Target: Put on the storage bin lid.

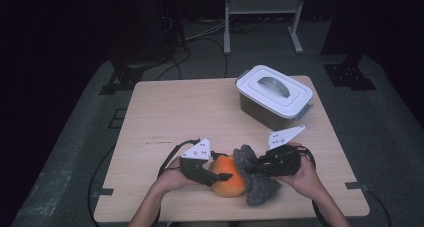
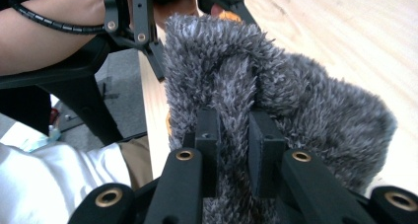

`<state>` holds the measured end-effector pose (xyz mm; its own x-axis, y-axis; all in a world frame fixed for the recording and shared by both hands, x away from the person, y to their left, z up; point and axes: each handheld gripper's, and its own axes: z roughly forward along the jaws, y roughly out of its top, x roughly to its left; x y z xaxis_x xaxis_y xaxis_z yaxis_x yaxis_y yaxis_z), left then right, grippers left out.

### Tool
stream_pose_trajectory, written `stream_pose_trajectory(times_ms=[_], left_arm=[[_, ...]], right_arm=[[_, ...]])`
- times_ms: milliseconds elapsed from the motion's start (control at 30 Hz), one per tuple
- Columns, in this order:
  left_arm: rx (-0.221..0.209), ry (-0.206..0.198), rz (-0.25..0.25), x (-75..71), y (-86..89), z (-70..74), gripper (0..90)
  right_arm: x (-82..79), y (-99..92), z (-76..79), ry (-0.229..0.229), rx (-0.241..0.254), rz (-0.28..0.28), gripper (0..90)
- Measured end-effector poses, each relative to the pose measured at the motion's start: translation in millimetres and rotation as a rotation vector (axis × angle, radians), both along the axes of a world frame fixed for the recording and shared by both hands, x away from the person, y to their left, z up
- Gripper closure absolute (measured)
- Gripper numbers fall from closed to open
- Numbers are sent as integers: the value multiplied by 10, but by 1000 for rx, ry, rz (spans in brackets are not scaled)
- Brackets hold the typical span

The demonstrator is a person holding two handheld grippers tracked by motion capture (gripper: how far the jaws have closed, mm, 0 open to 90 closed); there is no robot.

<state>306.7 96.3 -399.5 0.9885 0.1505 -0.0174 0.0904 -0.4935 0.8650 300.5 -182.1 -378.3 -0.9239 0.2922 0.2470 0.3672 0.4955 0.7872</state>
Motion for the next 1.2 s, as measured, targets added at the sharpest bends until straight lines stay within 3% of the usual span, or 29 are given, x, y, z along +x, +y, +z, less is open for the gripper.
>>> stream_pose_trajectory(times_ms=[200, 400, 500, 700, 833, 967, 1100, 1200], left_arm=[[-18, 11, 10, 22, 10, -9, 380], [-28, -1, 7, -4, -47, -30, 371], [-32, 0, 12, -8, -67, -38, 328], [-22, 61, 7, 34, -66, -74, 101], [-21, 119, 6, 98, -49, -194, 108], [-25, 95, -7, 63, -57, -194, 265], [-12, 44, -46, -8, -134, -188, 288], [3, 23, -51, -40, -175, -175, 282]], right_arm=[[45, -128, -89, 41, -16, -11, 770], [23, -136, 16, 12, 25, -22, 762], [17, -79, 0, 3, -2, -11, 763], [45, -134, -91, 31, -23, 1, 763], [70, -208, -128, 53, -26, -4, 763], [64, -250, -81, 42, -18, -11, 764], [25, -237, 52, 3, 49, -14, 764], [-5, -148, 94, -17, 39, -2, 763]])
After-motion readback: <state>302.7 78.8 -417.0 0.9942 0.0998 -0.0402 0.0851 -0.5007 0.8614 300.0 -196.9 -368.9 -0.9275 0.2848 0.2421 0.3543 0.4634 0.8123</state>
